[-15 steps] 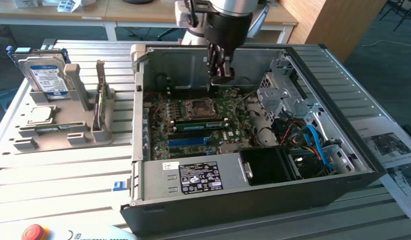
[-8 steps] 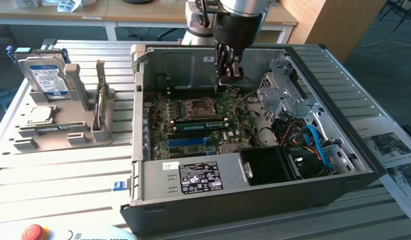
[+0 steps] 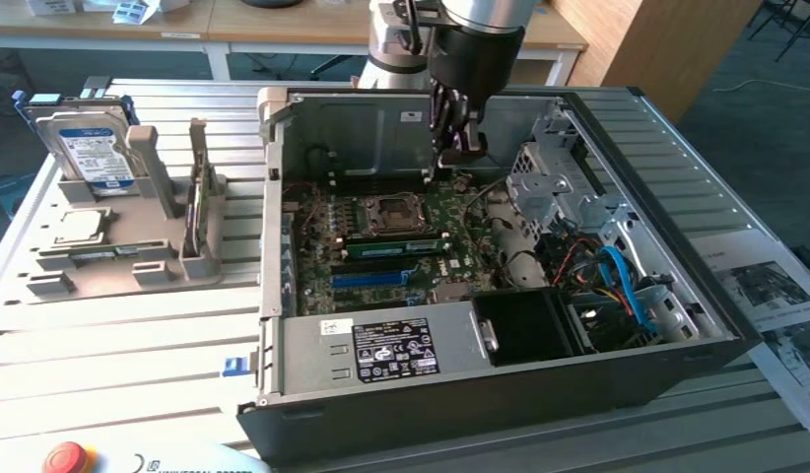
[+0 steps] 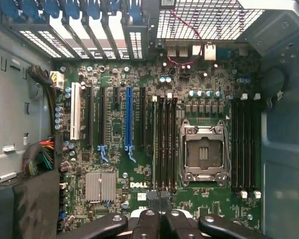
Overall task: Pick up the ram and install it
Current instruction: 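Press down the ram until it locks into place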
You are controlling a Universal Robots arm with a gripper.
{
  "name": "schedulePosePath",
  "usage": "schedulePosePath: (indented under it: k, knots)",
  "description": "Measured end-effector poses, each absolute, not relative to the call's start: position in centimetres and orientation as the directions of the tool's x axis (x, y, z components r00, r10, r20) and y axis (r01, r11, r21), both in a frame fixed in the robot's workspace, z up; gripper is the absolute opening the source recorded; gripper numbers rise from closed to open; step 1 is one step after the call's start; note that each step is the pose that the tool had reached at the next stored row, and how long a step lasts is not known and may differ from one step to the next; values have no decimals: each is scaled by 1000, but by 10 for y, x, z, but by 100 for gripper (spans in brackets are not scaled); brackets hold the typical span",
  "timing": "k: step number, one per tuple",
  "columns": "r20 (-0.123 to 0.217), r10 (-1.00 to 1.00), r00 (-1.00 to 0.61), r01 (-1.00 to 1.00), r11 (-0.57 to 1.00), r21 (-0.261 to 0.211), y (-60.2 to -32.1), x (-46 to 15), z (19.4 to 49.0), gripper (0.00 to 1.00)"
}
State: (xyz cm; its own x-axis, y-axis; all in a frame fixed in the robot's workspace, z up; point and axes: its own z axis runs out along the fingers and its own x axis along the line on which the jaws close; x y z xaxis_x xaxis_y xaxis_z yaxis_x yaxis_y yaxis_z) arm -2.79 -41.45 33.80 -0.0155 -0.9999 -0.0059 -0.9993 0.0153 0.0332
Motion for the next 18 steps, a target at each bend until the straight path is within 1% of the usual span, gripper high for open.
schedulePosePath:
  k: [5, 12, 18]
  knots:
    - [-6, -1000, -15, -999, 15, 33, -414, -28, 344, 11]
    - [-6, -1000, -15, -999, 15, 33, -415, -28, 363, 11]
    - [-5, -1000, -15, -999, 15, 33, -415, -28, 369, 11]
